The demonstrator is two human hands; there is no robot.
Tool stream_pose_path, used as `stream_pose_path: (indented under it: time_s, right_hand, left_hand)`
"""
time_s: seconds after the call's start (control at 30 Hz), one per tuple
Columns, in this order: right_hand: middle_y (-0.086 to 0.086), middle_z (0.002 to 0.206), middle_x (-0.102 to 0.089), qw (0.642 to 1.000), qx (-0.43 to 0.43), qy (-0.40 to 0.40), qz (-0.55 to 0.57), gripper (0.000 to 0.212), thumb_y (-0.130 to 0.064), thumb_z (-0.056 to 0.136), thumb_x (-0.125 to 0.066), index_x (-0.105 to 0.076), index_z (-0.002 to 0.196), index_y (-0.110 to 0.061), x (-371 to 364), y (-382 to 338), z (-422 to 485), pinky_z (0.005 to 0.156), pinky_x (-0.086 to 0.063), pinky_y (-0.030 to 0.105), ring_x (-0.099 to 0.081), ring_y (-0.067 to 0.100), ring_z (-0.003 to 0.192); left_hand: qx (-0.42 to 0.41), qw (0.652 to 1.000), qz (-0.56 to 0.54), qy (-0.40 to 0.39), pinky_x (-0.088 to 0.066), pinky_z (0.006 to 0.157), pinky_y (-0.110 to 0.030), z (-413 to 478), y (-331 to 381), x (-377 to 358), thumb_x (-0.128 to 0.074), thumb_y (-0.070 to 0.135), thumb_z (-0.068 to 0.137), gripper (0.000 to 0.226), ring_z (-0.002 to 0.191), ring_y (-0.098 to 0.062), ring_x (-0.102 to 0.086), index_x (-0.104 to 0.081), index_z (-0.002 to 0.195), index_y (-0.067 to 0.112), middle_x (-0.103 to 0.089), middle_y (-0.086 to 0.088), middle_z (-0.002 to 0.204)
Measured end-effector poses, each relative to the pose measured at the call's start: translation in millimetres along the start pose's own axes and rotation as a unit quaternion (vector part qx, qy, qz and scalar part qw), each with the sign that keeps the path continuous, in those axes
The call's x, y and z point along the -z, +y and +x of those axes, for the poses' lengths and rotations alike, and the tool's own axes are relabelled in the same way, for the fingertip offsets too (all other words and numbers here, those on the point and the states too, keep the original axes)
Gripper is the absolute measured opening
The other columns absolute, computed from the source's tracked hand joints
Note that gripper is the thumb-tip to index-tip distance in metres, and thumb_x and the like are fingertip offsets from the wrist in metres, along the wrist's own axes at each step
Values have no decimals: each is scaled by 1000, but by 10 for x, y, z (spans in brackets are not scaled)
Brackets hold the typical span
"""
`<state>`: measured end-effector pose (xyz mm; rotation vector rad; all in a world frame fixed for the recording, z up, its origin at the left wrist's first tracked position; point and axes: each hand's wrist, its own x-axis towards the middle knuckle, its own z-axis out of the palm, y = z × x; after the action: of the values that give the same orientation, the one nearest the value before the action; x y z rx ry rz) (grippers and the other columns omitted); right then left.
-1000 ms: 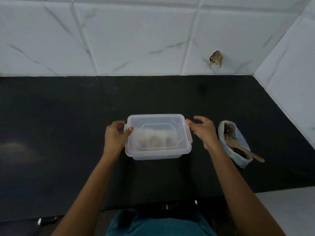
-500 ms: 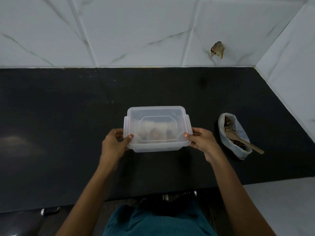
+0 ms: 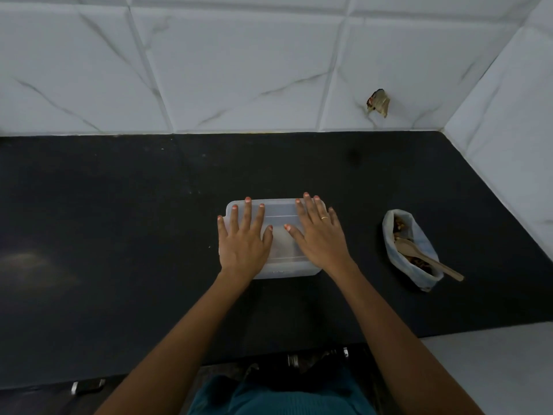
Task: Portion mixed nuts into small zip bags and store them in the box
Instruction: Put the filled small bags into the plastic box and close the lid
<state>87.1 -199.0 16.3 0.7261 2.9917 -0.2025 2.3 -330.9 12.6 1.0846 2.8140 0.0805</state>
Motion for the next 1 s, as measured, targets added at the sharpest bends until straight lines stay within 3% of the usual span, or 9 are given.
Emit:
stream_pose_path:
  time_s: [0.27, 0.33, 0.37, 0.43, 0.5, 0.63, 0.73, 0.87, 1.0]
  right_hand:
    - [3, 156, 11, 999, 10, -18, 24, 64, -49, 97, -21, 6, 147, -20, -57, 48, 46, 115, 6, 39, 11, 19, 143]
    - [1, 157, 1, 990, 5, -25, 136, 59, -42, 98, -28, -6, 148, -20, -4, 76, 69, 115, 3, 38, 4, 17, 144]
    - [1, 156, -10, 967, -20, -11, 252, 53, -37, 99, -33, -18, 147, -19, 48, 100, 66, 115, -5, 38, -6, 16, 144]
    - [1, 144, -38, 866, -96, 65, 487, 38, -27, 97, -43, -43, 135, -21, 131, 181, 36, 109, -31, 36, -38, 14, 130]
    - [0, 131, -50, 804, -175, 116, 556, 30, -24, 96, -45, -52, 125, -20, 151, 289, 20, 95, -42, 28, -50, 9, 113]
    - [9, 114, -63, 750, -305, -35, 586, 36, -38, 97, -38, -58, 115, -14, 43, 433, 29, 93, -46, 38, -60, 21, 102]
    - [10, 96, -69, 698, -324, -105, 630, 35, -39, 96, -41, -64, 102, -14, 58, 463, -7, 82, -52, 38, -66, 24, 91]
    - [9, 92, -69, 714, -339, -102, 604, 23, -30, 91, -54, -64, 98, -11, 125, 482, -6, 89, -51, 41, -66, 25, 91]
    - [4, 92, -65, 727, -338, -36, 596, 12, -19, 91, -54, -61, 99, -15, 199, 501, -18, 83, -49, 35, -63, 18, 86]
  left_hand:
    - [-9, 1000, 21, -7, -2, 114, -52, 8, -7, -16, -13, 45, 99, 59, 144, -28, 8, 12, 147, 22, 15, -5, 156]
    - [-3, 1000, 26, -5, 1, 113, -56, 17, 6, -16, -13, 46, 98, 59, 144, -28, 8, 10, 148, 24, 13, -5, 157]
    - [2, 1000, 28, 0, 3, 112, -57, 24, 16, -14, -13, 47, 98, 59, 144, -28, 8, 8, 148, 25, 11, -5, 157]
    - [6, 1000, 23, 14, 6, 110, -59, 29, 58, -9, -13, 50, 97, 59, 144, -27, 8, 5, 148, 27, 9, -5, 157]
    - [-7, 1000, 7, 20, 7, 110, -58, 30, 145, 1, -14, 54, 96, 61, 144, -27, 10, 6, 148, 28, 11, -5, 157]
    - [-34, 999, -30, 10, 13, 110, -56, 61, 362, -5, -16, 59, 93, 66, 144, -27, 13, 10, 147, 31, 15, -3, 157]
    - [-37, 999, -26, -12, 11, 110, -57, 96, 408, -49, -15, 62, 92, 68, 144, -27, 13, 14, 146, 32, 18, -2, 156]
    - [-36, 999, -27, -15, 9, 110, -58, 102, 398, -73, -15, 62, 91, 69, 144, -27, 12, 13, 146, 32, 18, -2, 156]
    - [-37, 999, -26, -9, 7, 110, -59, 106, 401, -87, -15, 63, 91, 69, 144, -27, 11, 12, 146, 32, 17, -2, 156]
